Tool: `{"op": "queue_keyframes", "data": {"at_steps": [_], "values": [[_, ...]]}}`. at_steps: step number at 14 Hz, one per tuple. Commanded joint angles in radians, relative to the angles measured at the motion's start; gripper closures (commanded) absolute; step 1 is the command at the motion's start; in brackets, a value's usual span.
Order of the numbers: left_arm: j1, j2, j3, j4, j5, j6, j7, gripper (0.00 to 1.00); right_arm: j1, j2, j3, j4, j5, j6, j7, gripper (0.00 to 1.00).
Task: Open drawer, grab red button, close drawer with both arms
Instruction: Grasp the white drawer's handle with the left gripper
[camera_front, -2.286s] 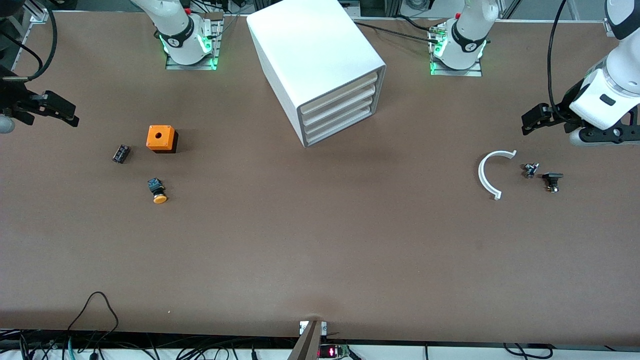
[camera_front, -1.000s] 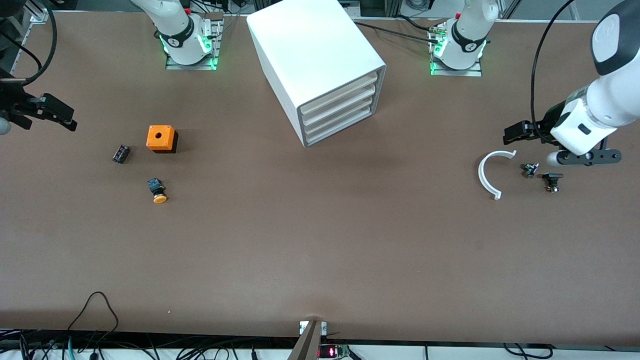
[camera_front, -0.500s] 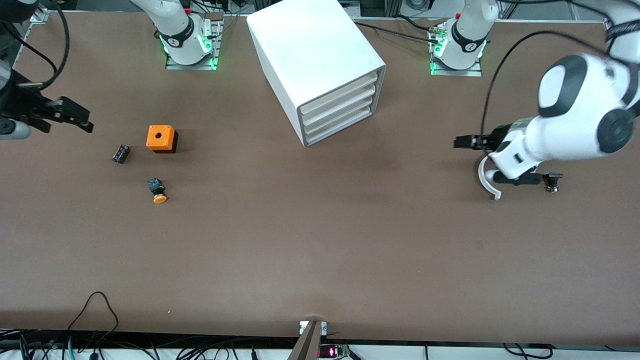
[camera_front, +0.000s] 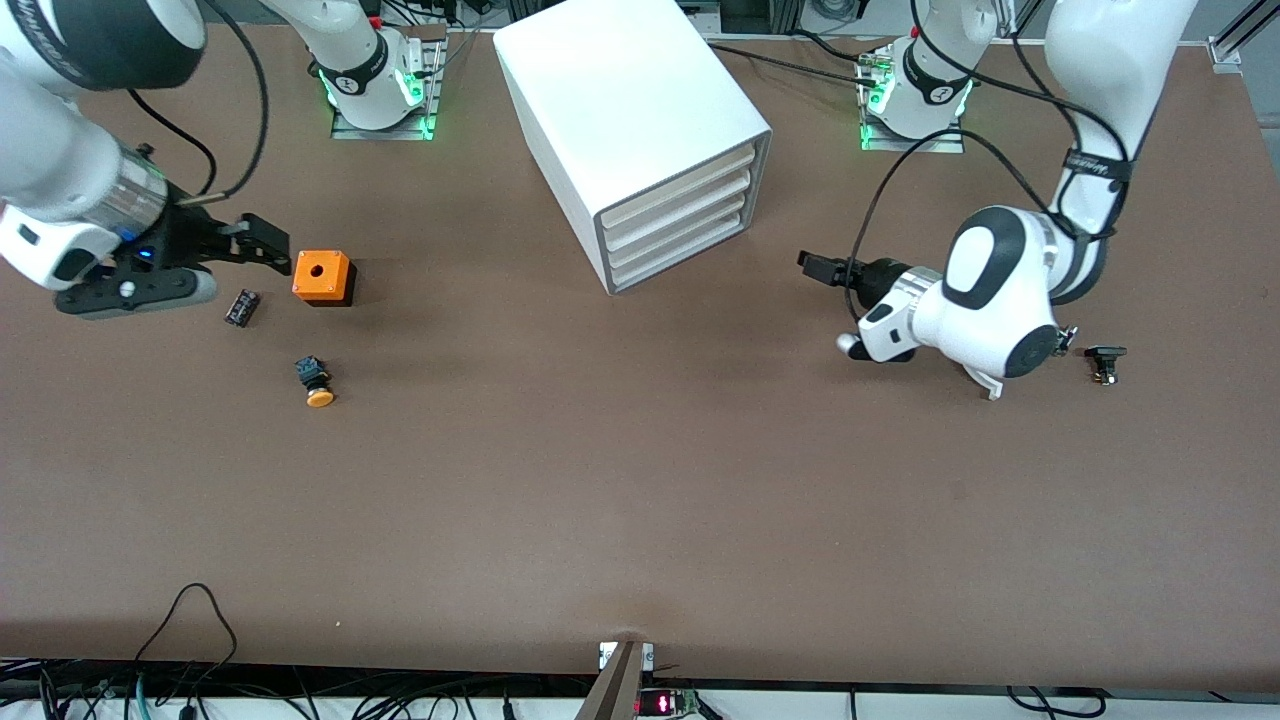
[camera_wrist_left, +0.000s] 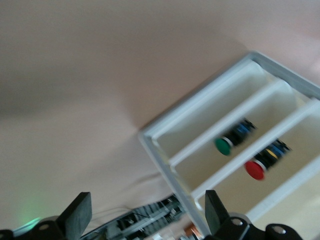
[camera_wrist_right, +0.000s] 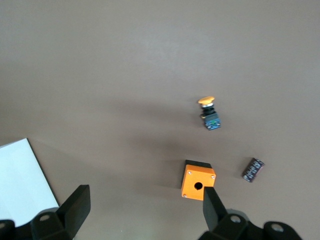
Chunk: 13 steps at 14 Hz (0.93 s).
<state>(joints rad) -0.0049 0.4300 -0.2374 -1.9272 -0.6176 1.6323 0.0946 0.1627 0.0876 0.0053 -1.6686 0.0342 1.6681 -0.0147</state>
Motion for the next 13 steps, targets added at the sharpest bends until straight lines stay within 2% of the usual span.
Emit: {"op": "queue_keyframes", "data": {"at_steps": [1, 3, 8, 13], "values": [[0.011, 0.021, -0.019, -0.088, -0.154, 0.0, 0.184, 0.0, 0.064, 0.029, -0.002, 0.004, 0.006, -0.004, 0.005, 0.0], [0.009, 0.032, -0.054, -0.136, -0.235, 0.004, 0.26, 0.0, 0.084, 0.044, -0.002, 0.004, 0.007, -0.004, 0.001, 0.0], [0.009, 0.029, -0.196, -0.268, -0.356, 0.188, 0.347, 0.0, 0.242, 0.066, -0.002, 0.033, -0.004, 0.007, 0.007, 0.0], [0.009, 0.026, -0.23, -0.294, -0.369, 0.204, 0.356, 0.02, 0.322, 0.08, -0.002, 0.035, 0.009, 0.007, 0.009, 0.0]]}}
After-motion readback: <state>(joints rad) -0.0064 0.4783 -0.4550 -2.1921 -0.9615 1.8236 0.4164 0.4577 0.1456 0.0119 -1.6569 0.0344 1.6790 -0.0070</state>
